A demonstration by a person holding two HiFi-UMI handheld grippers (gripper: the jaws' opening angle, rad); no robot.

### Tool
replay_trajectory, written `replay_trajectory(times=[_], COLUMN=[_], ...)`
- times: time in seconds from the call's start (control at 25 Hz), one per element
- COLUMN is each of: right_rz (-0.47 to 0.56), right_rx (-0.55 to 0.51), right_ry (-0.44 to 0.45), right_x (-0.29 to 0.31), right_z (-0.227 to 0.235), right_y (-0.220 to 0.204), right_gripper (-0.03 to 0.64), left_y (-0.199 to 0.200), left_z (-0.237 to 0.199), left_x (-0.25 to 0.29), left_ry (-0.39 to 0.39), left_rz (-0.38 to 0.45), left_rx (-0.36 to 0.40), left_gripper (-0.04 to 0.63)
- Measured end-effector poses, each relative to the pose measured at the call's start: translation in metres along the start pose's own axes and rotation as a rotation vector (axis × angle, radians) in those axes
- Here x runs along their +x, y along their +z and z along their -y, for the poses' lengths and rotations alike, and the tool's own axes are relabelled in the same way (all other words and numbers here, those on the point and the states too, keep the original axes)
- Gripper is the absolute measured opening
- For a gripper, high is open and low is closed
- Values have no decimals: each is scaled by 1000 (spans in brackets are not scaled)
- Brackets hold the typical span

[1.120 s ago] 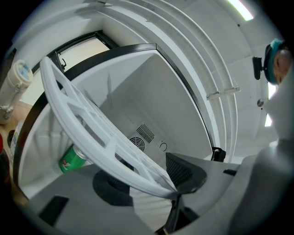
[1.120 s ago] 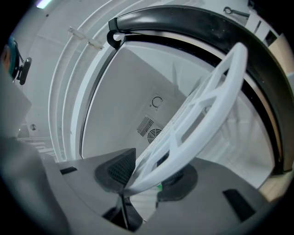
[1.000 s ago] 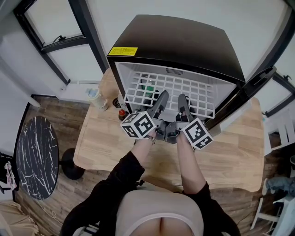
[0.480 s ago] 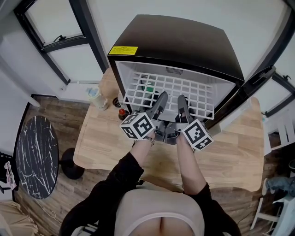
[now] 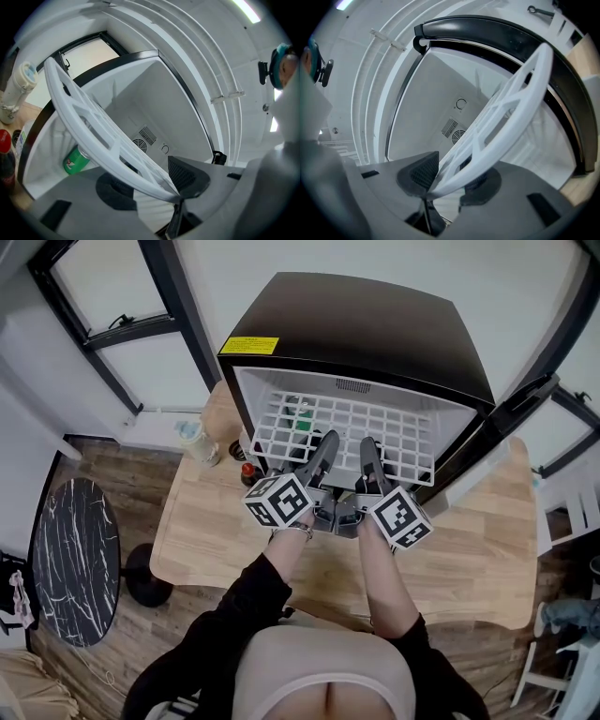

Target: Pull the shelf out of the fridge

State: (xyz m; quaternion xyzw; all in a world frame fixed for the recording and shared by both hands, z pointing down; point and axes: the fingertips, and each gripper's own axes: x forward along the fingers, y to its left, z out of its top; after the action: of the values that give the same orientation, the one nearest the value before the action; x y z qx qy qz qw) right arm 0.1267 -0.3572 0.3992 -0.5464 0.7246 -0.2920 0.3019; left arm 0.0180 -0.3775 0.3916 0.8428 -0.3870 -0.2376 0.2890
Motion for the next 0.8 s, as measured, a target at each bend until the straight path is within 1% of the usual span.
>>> replay_trajectory(times=[0.8], right_rz=[1], right_rx=[-10], right_ry=[-3], right_x=[-9], right_z=[-2], right_y=[-3], right_gripper=[155], left_y=[-2], left_z=[3], left_x=[-9], left_ry=[-4], left_rz=[3], left_rx=[-10], left_gripper=[202])
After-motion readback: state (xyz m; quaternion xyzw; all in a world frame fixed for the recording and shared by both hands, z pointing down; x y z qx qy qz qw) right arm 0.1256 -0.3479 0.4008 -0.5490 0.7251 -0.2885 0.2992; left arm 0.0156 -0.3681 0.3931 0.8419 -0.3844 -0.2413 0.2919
